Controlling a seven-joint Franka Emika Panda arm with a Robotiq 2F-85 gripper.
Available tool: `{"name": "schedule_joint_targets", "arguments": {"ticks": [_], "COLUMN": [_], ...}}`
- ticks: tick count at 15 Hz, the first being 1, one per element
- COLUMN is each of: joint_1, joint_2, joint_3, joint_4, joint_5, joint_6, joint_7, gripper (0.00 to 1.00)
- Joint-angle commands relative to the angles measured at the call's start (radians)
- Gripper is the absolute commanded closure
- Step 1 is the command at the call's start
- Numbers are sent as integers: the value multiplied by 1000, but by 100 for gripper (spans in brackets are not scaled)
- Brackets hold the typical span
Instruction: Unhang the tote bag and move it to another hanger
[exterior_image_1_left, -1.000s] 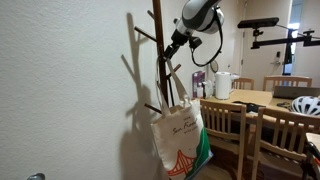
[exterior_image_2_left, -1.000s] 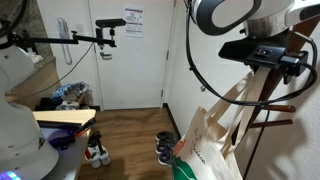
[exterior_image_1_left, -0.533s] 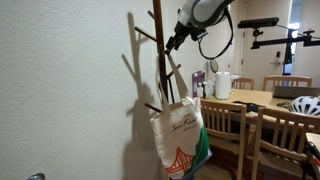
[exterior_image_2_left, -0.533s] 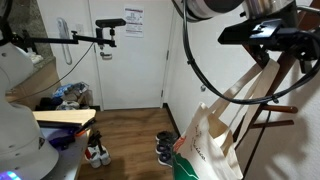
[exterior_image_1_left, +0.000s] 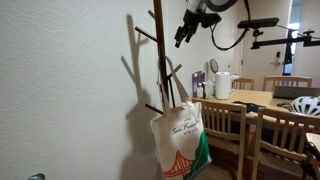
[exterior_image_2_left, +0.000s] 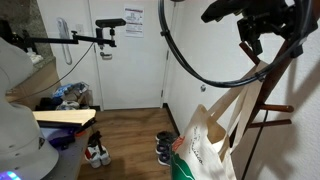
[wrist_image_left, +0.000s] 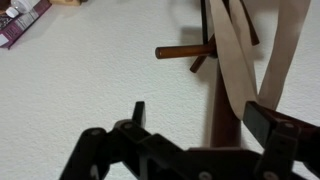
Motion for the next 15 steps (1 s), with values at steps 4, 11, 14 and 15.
{"name": "schedule_joint_targets", "arguments": {"ticks": [4,11,14,15], "joint_1": [11,-9,-11,-12], "joint_2": [-145,-222,-204,-206], "joint_3": [33,39,44,44], "joint_4": [-79,-103,-90,-97], "joint_5": [185,232,227,227], "joint_6": [-218,-491,-484,-484], "joint_7": [-151,-148,-130,-130], "gripper": [0,0,0,0]}}
